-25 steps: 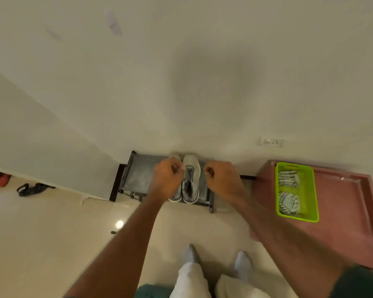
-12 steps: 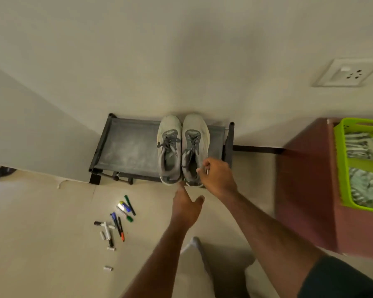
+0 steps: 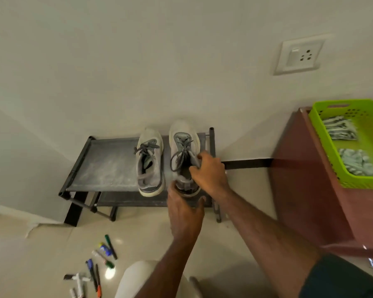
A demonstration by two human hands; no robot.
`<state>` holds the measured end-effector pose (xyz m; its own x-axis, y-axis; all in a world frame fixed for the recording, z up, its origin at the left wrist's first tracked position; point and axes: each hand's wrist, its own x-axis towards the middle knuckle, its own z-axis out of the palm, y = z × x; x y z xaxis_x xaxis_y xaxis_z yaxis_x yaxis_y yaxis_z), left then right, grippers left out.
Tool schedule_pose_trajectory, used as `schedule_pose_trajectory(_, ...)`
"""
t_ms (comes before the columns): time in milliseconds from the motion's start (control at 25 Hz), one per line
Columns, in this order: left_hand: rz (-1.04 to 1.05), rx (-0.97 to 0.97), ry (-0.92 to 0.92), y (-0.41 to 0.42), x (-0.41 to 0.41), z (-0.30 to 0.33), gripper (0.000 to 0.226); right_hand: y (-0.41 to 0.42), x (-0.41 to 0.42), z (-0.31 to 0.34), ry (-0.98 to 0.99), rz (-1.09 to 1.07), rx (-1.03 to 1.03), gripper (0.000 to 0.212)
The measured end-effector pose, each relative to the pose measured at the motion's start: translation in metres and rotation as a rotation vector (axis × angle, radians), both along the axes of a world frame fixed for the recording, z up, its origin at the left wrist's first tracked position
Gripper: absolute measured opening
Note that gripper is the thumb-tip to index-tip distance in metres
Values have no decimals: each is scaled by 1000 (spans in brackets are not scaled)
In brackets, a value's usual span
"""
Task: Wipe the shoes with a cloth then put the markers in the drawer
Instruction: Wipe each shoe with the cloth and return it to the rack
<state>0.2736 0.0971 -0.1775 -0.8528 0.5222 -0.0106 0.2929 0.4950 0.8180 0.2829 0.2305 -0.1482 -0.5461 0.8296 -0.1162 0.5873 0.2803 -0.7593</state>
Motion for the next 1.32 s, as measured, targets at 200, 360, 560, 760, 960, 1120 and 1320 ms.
schedule_pose_trajectory(200,-175,201,181,4,61,20,88,-33,103,25,173,-168,222,39)
schedule_pose_trajectory(360,-379,241,301,-2,126,37,62,-47,199,53,176,-268,374,41)
schedule_pose_trajectory(560,-553,360,160,13,165,67,40,-31,291,68,257,-342,468,30)
schedule_pose_trajectory(760,-562,298,6,41,159,50,48,47,312,54,216,-538,632,6)
schedule_pose_trajectory(960,-503,295,-54,67,150,46,52,146,307,41,-250,-389,510,10)
schedule_pose_trajectory(1120,-548,236,6,76,150,35,46,192,287,35,-665,-63,233,29)
schedule_pose_trajectory(1320,-598,234,62,87,149,37,44,216,287,18,-724,-170,191,41)
